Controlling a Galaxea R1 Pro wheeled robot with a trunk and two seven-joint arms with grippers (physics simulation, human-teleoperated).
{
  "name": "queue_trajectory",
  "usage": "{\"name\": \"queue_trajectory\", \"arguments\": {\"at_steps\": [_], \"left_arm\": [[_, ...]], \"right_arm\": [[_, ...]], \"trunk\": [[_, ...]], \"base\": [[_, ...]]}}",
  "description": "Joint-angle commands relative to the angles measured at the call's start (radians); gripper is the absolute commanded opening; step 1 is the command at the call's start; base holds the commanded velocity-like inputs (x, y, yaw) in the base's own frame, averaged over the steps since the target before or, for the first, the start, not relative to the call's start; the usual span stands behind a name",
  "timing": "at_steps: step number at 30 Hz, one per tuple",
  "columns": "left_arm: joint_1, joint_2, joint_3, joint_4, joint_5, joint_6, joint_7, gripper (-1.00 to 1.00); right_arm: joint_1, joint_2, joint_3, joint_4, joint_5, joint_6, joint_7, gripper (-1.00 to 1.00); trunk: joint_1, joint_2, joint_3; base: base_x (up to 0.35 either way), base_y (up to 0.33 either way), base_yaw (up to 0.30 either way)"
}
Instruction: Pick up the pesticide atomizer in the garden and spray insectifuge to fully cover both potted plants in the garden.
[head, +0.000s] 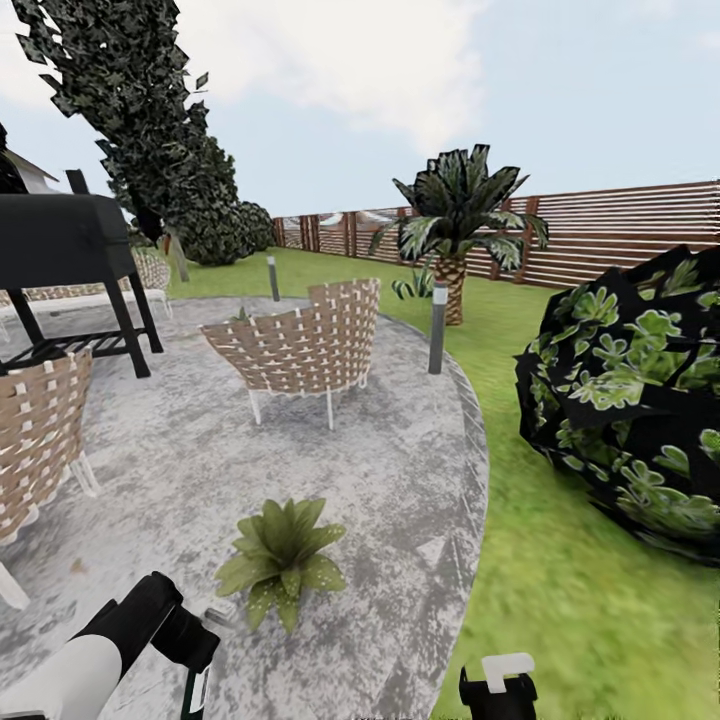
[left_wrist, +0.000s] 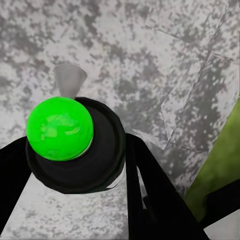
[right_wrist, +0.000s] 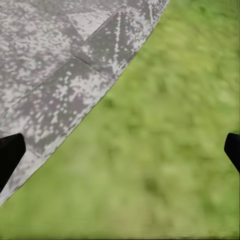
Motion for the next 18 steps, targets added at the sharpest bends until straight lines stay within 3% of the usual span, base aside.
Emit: {"name": "queue_trajectory", "arguments": {"at_steps": [1, 6, 7, 8, 9, 13, 16, 18], "left_arm": [[0.0, 0.0, 0.006, -0.002, -0.006, 0.006, -0.006, -1.0], [0.0, 0.0, 0.006, -0.005, -0.005, 0.004, -0.008, -1.0], [-0.001, 0.004, 0.004, -0.021, -0.006, 0.005, -0.01, -1.0], [-0.002, 0.02, 0.004, -0.103, -0.008, 0.017, -0.015, -1.0], [-0.003, 0.026, 0.004, -0.13, -0.01, 0.021, -0.016, -1.0], [-0.007, 0.033, -0.001, -0.156, -0.017, 0.029, -0.017, -1.0], [-0.01, 0.054, -0.005, -0.159, -0.017, 0.029, -0.025, -1.0], [-0.014, 0.065, -0.016, -0.16, -0.038, 0.029, -0.11, -1.0]], "right_arm": [[-0.001, 0.0, -0.007, 0.0, 0.011, -0.002, -0.005, 1.0], [-0.001, 0.0, -0.008, -0.001, 0.011, -0.002, -0.005, 1.0], [-0.001, 0.0, -0.007, -0.001, 0.011, -0.002, -0.005, 1.0], [-0.001, -0.001, -0.007, -0.001, 0.011, -0.002, -0.005, 1.0], [-0.001, -0.001, -0.007, -0.001, 0.012, -0.002, -0.005, 1.0], [-0.001, -0.004, -0.007, -0.003, 0.014, -0.002, -0.005, 1.0], [-0.001, -0.01, -0.007, -0.003, 0.015, -0.002, -0.005, 1.0], [-0.001, -0.013, -0.007, -0.003, 0.015, -0.001, -0.005, 1.0]], "trunk": [[0.0, 0.0, -0.002], [0.0, 0.0, -0.009], [0.0, 0.0, -0.011], [0.0, 0.0, -0.012], [0.0, 0.0, -0.013], [0.0, 0.0, -0.015], [0.0, 0.0, -0.016], [0.0, 0.0, -0.016]], "base": [[0.0, 0.301, -0.177], [0.096, 0.237, -0.174], [0.029, 0.034, -0.167], [0.008, 0.009, -0.159], [0.004, 0.005, -0.099], [0.001, 0.001, -0.027], [0.0, 0.0, -0.003], [0.0, 0.0, 0.0]]}}
